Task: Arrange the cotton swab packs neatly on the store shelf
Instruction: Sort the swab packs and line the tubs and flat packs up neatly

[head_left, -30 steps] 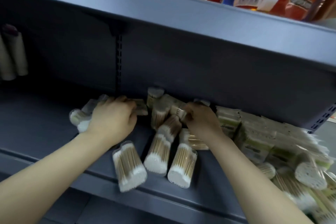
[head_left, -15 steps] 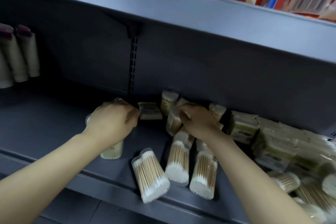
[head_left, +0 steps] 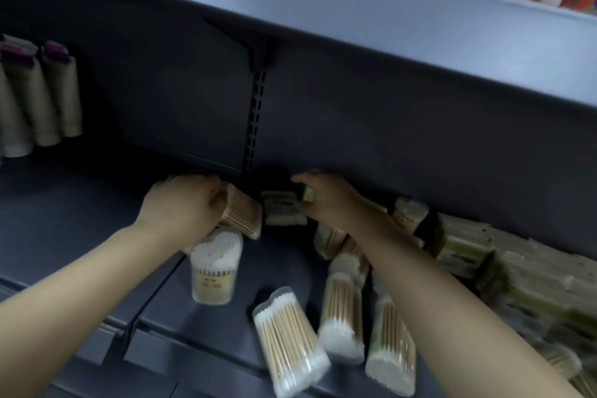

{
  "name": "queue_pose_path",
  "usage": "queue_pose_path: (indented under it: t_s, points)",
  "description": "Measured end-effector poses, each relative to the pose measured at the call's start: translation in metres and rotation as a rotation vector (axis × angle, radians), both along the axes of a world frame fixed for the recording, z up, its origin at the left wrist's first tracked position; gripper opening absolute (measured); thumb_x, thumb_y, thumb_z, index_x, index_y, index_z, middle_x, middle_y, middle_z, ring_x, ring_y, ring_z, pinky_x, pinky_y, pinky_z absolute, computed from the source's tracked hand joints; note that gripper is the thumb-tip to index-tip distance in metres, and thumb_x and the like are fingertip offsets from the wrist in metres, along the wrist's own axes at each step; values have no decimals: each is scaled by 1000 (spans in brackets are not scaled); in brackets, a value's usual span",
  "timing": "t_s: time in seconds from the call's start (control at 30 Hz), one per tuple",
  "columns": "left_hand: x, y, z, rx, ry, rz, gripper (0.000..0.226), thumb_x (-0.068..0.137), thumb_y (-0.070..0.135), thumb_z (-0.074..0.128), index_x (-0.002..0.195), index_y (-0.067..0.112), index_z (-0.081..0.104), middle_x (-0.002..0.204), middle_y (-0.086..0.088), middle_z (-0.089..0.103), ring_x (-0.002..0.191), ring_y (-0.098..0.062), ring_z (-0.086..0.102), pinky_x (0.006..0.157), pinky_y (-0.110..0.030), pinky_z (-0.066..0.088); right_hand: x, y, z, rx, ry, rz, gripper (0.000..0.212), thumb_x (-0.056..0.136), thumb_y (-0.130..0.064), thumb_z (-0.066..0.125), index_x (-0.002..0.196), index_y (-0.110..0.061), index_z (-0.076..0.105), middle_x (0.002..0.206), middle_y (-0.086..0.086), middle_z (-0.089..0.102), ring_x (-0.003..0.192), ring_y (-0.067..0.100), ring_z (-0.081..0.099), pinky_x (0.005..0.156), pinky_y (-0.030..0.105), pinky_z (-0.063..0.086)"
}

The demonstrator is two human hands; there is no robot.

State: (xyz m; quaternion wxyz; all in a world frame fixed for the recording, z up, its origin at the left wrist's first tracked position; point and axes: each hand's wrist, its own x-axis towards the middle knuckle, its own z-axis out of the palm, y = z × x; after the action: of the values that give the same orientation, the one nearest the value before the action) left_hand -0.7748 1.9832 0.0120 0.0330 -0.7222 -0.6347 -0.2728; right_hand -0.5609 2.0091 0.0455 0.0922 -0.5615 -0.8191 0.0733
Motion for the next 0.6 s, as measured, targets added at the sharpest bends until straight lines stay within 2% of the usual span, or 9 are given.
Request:
queue_pose_path:
  t_s: [0.07,0.13,0.23,0.3,0.37,0.43,0.47,0.53,0.6]
  points:
    - [-2,3,-1,-10,-26,3,26,94,27,43,104,14,64,100,-3,64,91,-21,57,69,-28,41,-7,7,0,-44,-127,19,60,89,-25,58,142,-16,33,148,5,33,135,22,31,112,36,25]
    - [-2,5,-3,-6,-32,4,26,94,25,44,104,13,64,99,-4,65,90,-21,57,68,-27,40,-14,12,-1,-96,-206,34,62,89,-29,59,142,-13,32,147,7,34,133,22,32,110,32,26]
    - [0,8,-7,-29,-14,2,26,95,25,43,105,12,63,101,-5,64,93,-22,57,67,-27,36,-23,19,-4,-186,-220,33,63,89,-27,58,143,-12,29,147,8,31,131,23,33,106,27,28]
    - [1,9,-7,-59,3,-7,26,95,25,40,105,13,62,103,-5,63,95,-23,56,69,-27,38,-27,25,-7,-245,-228,37,67,89,-26,59,144,-10,26,147,8,30,130,23,35,106,29,31]
    - [2,11,-6,-85,-5,-12,26,96,24,39,105,13,61,104,-5,62,95,-22,55,71,-28,39,-31,29,-9,-289,-256,43,63,87,-26,61,140,-8,32,143,9,36,125,24,41,103,32,37]
    - [1,13,-7,-101,-19,-14,27,96,25,39,107,15,61,107,-4,62,98,-22,55,72,-27,39,-33,33,-10,-319,-267,43,57,85,-25,63,134,-8,40,134,8,45,115,22,48,90,30,45]
    - [1,14,-8,-110,-24,-17,27,96,26,40,109,16,60,109,-3,61,100,-22,55,74,-28,40,-35,35,-11,-329,-270,44,55,84,-24,64,131,-8,42,127,6,49,107,20,51,78,28,48]
    - [0,15,-11,-129,-22,-32,26,94,27,41,108,17,60,111,-3,61,102,-22,54,76,-29,41,-37,39,-12,-339,-291,44,44,82,-21,66,120,-9,46,105,-1,51,87,14,51,53,20,39]
    - [0,16,-12,-151,-26,-42,25,94,28,42,108,18,60,112,-2,61,103,-21,54,76,-28,41,-40,43,-15,-356,-318,32,37,81,-16,66,113,-13,46,92,-4,47,75,10,47,47,18,32]
